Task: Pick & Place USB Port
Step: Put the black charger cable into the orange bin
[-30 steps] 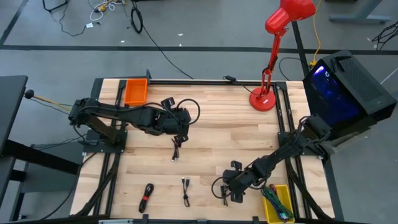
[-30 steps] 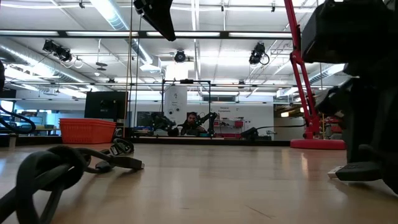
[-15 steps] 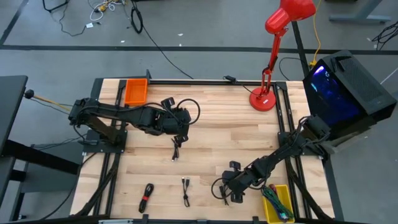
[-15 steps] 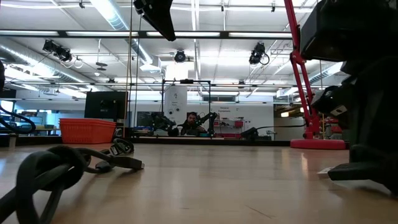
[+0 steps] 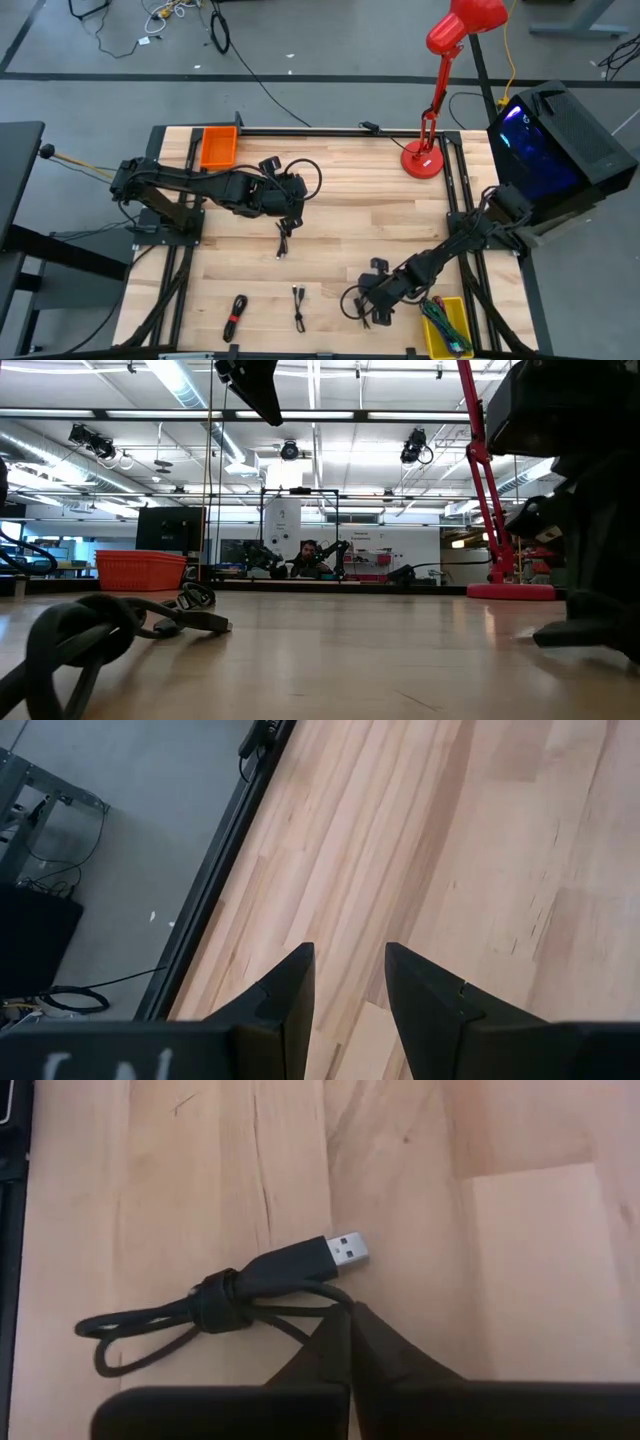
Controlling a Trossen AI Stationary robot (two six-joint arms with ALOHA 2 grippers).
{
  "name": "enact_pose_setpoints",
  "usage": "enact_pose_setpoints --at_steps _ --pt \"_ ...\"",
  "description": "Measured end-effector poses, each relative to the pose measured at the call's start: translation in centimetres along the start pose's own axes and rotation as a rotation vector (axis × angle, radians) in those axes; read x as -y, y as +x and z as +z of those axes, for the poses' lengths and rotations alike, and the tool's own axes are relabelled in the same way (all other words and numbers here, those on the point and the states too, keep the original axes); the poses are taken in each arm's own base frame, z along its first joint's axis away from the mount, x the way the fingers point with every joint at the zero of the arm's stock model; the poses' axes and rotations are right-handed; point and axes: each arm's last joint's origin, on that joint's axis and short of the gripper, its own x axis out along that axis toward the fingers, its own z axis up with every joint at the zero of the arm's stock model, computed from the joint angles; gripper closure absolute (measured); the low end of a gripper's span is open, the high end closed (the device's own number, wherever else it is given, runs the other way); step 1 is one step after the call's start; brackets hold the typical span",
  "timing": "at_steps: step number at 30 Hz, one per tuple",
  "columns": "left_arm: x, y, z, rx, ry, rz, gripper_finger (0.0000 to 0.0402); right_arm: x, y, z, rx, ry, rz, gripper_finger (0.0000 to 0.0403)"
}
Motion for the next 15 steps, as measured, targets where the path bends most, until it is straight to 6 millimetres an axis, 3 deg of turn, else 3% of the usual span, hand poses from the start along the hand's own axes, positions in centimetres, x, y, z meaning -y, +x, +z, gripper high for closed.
enact_pose_setpoints --at_steps 6,15 --pt "0.0 0.0 0.1 0.006 -0.005 -0.002 0.0273 0.9 -2.8 0.9 0.035 -0.005 -0.060 0.0402" --pt "0.1 0.0 0.5 0.041 -0.042 -0.015 0.0273 3.8 -10.6 2.3 0.231 0.040 -0.293 0.0403"
